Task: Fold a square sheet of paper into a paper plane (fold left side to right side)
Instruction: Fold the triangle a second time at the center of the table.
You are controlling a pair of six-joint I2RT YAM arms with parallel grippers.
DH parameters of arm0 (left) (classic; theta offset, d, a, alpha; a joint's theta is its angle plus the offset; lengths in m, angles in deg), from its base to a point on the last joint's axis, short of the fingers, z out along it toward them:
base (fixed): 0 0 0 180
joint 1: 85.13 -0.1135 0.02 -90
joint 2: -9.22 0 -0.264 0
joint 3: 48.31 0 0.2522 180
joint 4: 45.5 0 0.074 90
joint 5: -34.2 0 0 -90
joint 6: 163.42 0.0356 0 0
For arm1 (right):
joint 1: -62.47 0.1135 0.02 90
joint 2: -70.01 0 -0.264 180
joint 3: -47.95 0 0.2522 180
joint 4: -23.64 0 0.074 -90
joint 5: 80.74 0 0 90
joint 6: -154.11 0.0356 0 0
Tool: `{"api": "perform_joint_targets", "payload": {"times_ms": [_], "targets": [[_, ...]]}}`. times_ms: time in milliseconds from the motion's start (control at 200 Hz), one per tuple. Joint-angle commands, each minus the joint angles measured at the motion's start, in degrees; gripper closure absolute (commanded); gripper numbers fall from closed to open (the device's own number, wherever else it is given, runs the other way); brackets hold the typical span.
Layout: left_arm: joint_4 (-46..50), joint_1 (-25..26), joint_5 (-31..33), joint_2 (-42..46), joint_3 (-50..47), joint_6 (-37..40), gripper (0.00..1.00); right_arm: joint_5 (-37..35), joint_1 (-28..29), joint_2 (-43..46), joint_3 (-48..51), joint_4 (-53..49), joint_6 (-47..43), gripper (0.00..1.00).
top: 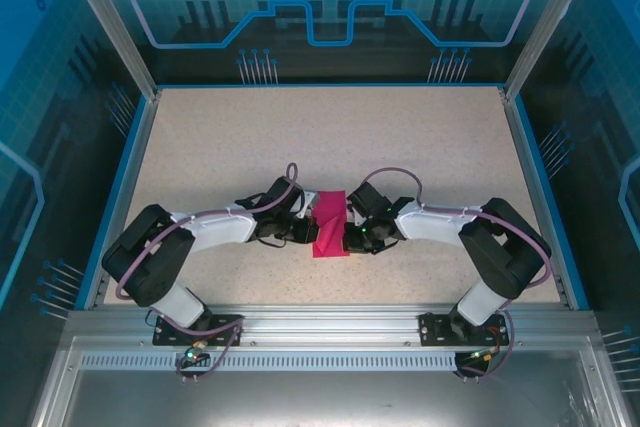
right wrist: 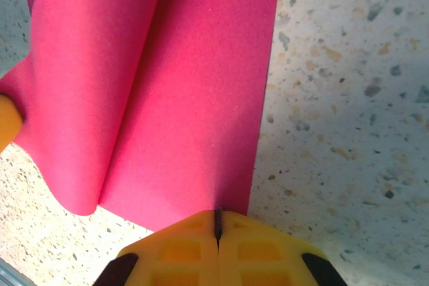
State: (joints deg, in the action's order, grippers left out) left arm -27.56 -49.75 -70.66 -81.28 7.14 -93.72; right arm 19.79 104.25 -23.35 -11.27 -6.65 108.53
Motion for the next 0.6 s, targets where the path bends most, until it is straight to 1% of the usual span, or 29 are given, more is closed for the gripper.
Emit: {"api": "perform_joint_targets", "payload": {"times_ms": [0, 595], "targets": [[1.1, -0.9, -0.5, -1.3, 1.9, 2.3, 1.00, -1.5, 1.3, -1.8, -0.3, -3.8, -1.0, 1.00], [2.5, -2.1, 0.6, -5.3, 5.3, 4.6, 1.00, -2.1, 1.7, -2.0, -0.9, -4.9, -1.4, 1.00]]}}
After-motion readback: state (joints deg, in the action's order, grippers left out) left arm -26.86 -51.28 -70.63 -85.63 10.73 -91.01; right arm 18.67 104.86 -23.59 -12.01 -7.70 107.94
